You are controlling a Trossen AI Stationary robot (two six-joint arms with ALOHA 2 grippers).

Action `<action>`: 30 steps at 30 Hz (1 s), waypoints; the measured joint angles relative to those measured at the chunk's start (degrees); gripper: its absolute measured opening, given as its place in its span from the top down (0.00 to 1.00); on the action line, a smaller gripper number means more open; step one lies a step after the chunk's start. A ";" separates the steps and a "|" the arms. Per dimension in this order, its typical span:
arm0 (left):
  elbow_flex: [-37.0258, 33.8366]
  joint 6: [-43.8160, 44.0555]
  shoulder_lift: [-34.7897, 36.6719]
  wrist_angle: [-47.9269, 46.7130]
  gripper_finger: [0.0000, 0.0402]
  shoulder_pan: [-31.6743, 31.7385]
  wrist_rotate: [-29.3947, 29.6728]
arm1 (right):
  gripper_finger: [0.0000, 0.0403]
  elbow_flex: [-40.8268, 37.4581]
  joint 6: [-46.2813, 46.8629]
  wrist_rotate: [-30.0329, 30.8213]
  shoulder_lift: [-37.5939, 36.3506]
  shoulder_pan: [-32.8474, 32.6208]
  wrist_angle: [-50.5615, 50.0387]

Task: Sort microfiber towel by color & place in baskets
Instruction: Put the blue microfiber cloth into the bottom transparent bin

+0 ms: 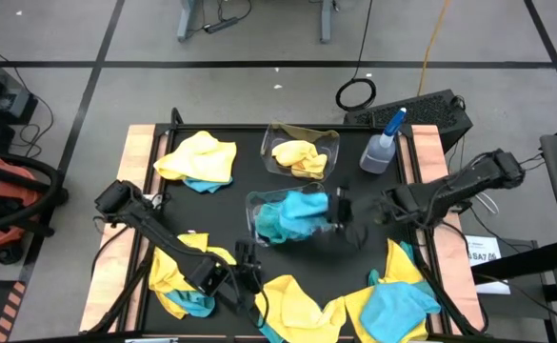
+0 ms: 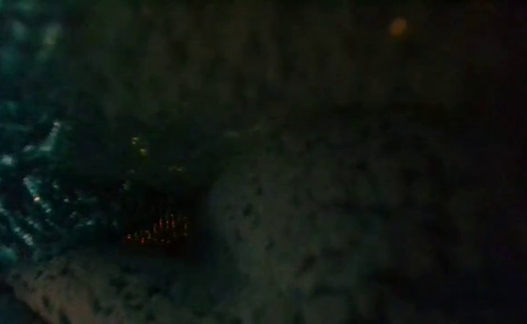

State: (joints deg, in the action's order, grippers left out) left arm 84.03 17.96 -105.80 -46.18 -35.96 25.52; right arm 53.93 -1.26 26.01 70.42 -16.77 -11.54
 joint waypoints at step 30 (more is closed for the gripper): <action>0.00 2.73 -0.07 -0.85 0.35 -1.32 2.31 | 0.98 0.23 1.66 -26.16 31.02 15.99 11.21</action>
State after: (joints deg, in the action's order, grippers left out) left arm 84.03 20.69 -105.86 -47.03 -37.28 27.83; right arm 54.16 0.40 -0.15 101.44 -0.79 -0.33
